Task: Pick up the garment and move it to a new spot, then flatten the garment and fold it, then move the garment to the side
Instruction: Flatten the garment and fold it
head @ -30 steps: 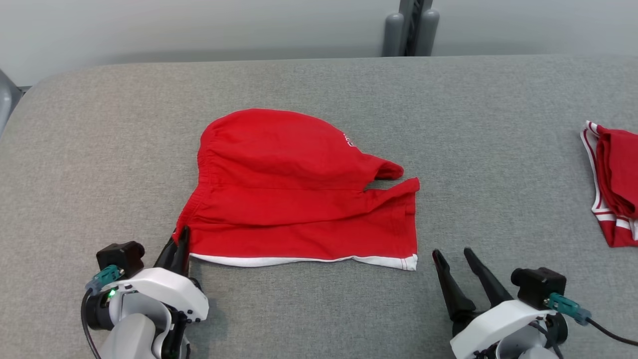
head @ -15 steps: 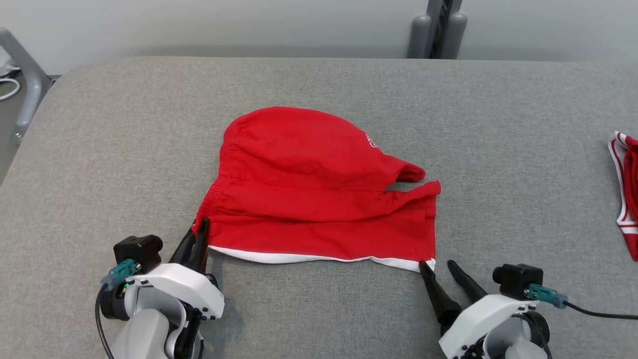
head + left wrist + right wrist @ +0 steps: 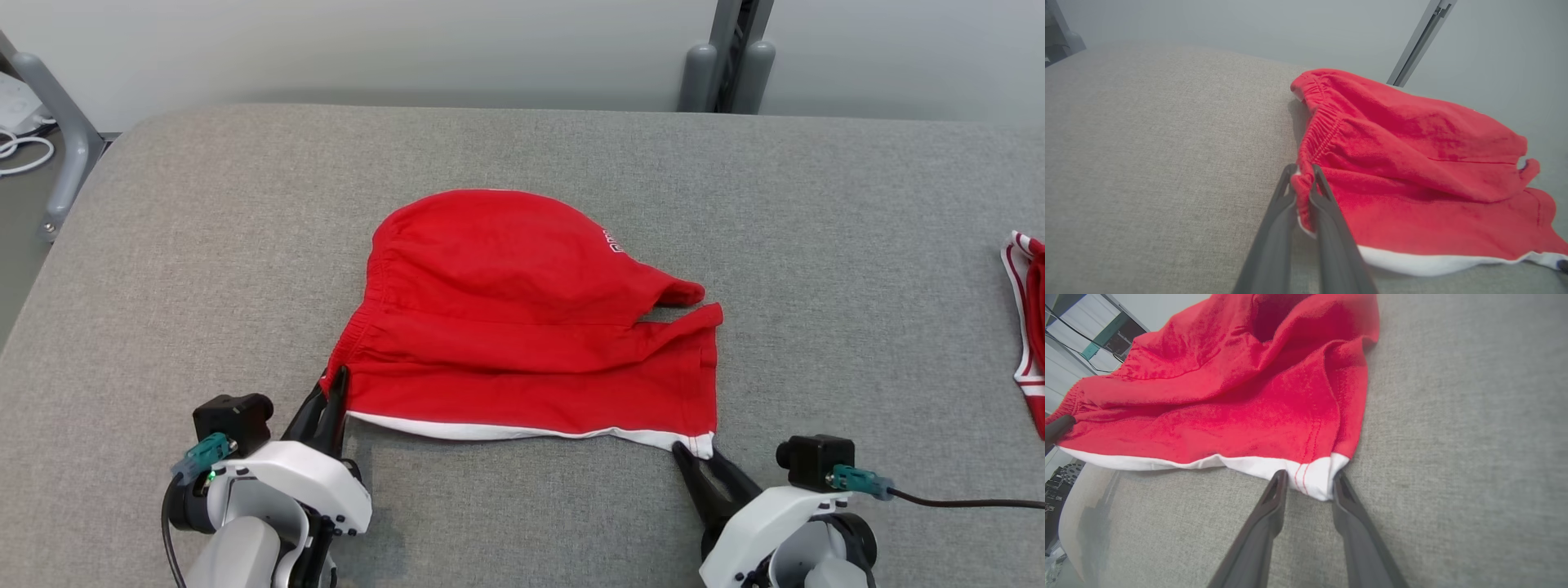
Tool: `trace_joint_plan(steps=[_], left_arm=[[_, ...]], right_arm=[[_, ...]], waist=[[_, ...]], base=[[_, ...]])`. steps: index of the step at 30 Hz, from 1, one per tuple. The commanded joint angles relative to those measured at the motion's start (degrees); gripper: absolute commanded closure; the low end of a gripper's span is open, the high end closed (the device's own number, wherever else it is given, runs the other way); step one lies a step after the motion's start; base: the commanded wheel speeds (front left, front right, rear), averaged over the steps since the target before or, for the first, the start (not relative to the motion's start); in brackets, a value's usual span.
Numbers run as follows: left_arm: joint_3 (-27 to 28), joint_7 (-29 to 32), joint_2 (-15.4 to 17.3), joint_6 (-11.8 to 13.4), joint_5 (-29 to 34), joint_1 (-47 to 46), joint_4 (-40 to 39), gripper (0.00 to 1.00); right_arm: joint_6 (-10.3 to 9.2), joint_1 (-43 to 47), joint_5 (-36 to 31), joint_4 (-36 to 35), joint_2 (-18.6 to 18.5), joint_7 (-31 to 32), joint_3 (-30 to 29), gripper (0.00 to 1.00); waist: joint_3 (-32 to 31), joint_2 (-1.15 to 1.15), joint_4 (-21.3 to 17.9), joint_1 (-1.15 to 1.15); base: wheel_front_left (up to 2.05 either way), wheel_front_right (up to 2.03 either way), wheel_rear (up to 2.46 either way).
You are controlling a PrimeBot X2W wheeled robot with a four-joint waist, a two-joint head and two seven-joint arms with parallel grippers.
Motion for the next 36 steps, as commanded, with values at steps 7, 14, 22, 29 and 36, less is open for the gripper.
trace_joint_plan(steps=[7, 14, 22, 29, 36], left_arm=[[-0.33, 0.69, 0.74, 0.63, -0.35, 1.43, -1.45, 1.00], [-0.37, 1.01, 1.13, 0.77, -0.87, 2.01, -2.50, 1.00], [1.17, 4.56, 1.41, -2.12, -6.04, 2.82, -6.85, 1.00], [1.79, 11.98, 2.35, -3.29, -10.99, 1.21, -14.33, 1.00], [3.85, 23.43, 2.02, -1.13, -19.57, -0.20, -26.16, 1.00]], right_arm=[[-0.02, -0.06, 1.26, 2.27, 0.20, -0.75, 2.05, 1.00], [-0.02, -0.70, 0.47, 2.20, -0.04, -3.59, 0.67, 1.00], [-0.02, -1.85, -1.06, -3.35, -2.44, -6.26, -3.89, 1.00], [-0.02, -2.23, -2.38, -11.38, -4.33, -6.41, -7.16, 1.00], [-0.02, -1.59, -2.32, -23.08, -5.44, -4.27, -11.06, 1.00]], waist=[[-0.57, 0.00, -0.31, 0.00], [-1.12, 0.00, -0.67, 0.00], [-3.13, 0.00, -1.78, 0.00], [-4.90, 0.00, -2.71, 0.00], [-6.44, 0.00, -3.83, 0.00]], base=[[0.00, 0.00, 0.00], [0.00, 0.00, 0.00], [0.00, 0.00, 0.00], [0.00, 0.00, 0.00], [0.00, 0.00, 0.00]])
